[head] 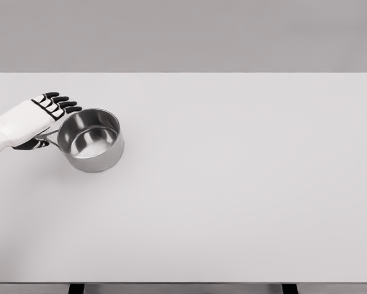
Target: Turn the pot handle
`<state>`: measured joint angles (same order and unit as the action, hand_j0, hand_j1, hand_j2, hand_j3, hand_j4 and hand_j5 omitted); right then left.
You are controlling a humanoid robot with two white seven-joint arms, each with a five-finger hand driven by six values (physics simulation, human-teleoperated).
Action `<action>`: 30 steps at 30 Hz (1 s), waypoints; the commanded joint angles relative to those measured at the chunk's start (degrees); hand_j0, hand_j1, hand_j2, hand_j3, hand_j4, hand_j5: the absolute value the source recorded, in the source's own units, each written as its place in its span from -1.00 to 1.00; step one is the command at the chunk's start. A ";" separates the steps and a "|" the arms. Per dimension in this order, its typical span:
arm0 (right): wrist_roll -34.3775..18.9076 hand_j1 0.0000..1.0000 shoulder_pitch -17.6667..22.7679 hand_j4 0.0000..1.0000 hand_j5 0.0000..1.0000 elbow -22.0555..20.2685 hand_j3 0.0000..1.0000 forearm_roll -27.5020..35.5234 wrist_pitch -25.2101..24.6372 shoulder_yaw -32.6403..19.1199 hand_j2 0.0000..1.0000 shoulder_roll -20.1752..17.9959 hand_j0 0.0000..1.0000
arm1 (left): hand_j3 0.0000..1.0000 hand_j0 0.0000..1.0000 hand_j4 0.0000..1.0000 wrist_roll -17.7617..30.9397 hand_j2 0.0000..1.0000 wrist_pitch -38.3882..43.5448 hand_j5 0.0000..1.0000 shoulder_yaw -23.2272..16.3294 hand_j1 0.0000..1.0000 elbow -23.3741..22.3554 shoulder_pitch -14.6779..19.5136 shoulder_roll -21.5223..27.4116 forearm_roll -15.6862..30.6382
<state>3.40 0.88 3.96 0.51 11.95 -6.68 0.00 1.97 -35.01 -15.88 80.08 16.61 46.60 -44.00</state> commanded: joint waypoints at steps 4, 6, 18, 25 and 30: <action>-0.06 1.00 -0.09 1.00 1.00 -0.01 1.00 0.02 0.00 0.00 1.00 0.00 1.00 | 1.00 1.00 1.00 -0.04 1.00 0.01 1.00 -0.20 1.00 -2.12 1.23 -1.68 -1.53; 0.03 1.00 0.00 1.00 1.00 -0.01 1.00 0.02 0.00 0.00 1.00 0.00 1.00 | 1.00 1.00 1.00 -0.04 1.00 0.01 1.00 -0.38 1.00 -2.12 1.93 -1.68 -1.62; 0.03 1.00 -0.09 1.00 1.00 -0.01 1.00 0.02 0.00 0.00 1.00 0.00 1.00 | 1.00 1.00 1.00 -0.04 1.00 0.01 1.00 -0.03 1.00 1.66 1.23 -0.81 -1.09; 0.02 1.00 -0.09 1.00 1.00 -0.01 1.00 0.02 0.00 0.00 1.00 0.00 1.00 | 1.00 1.00 1.00 -0.04 1.00 0.01 1.00 -0.03 1.00 1.57 0.35 -0.28 -1.44; -0.06 1.00 -0.09 1.00 1.00 -0.01 1.00 0.02 0.00 0.00 1.00 0.00 1.00 | 1.00 1.00 1.00 -0.04 1.00 0.01 1.00 0.06 1.00 1.39 -1.67 0.34 -1.62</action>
<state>3.40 0.79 3.96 0.50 11.95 -6.67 0.00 1.98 -35.01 -15.90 81.51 14.77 46.62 -45.94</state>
